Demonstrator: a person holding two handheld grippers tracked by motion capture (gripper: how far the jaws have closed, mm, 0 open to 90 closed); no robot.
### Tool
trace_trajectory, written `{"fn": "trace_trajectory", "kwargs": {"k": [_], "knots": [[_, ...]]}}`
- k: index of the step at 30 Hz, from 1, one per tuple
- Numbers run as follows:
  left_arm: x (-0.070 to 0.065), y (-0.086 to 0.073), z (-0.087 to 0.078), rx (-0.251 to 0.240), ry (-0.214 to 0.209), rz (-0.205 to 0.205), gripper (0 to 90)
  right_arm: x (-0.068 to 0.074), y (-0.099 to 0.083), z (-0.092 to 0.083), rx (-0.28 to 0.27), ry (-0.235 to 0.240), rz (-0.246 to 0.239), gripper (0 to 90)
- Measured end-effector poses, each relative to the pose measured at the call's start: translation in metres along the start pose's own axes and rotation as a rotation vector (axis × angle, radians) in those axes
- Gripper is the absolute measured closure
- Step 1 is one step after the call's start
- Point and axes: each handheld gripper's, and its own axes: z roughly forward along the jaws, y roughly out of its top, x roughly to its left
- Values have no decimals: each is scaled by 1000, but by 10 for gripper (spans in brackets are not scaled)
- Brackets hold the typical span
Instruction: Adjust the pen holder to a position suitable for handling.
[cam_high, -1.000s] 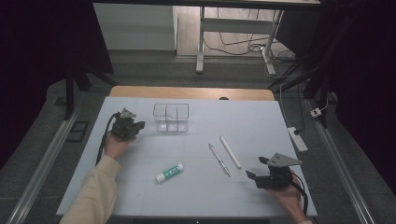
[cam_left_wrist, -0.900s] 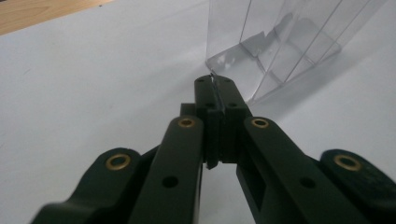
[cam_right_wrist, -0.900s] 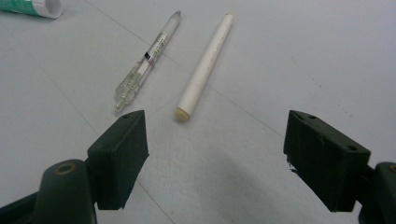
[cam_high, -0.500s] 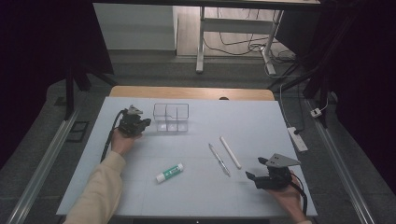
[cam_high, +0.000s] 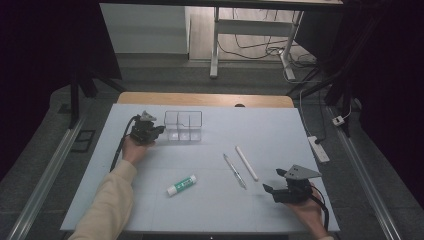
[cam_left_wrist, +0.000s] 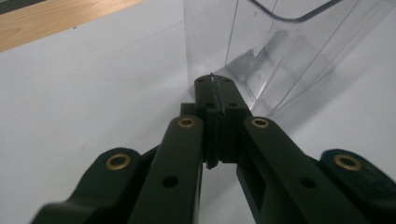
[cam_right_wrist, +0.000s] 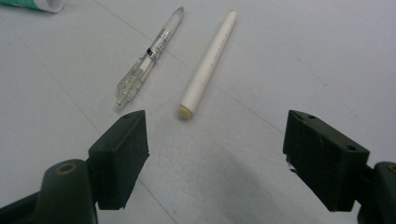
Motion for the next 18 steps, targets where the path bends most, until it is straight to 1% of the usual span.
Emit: {"fn": "trace_trajectory", "kwargs": {"k": [2, 4, 5, 8, 9, 18], "knots": [[-1, 1, 1, -1, -2, 2, 889, 0, 0, 0, -2, 0, 0, 219], [-1, 2, 1, 2, 5, 7, 890, 0, 0, 0, -1, 0, 0, 220], [0, 2, 2, -2, 0, 2, 889, 0, 0, 0, 3, -3, -1, 220], [0, 2, 3, 0, 2, 1, 890, -1, -1, 0, 1, 3, 0, 220], [0, 2, 4, 6, 10, 12, 890, -1, -1, 0, 0, 4, 0, 219], [0, 3, 6, 8, 15, 7, 890, 0, 0, 0, 0, 4, 3, 219]]}}
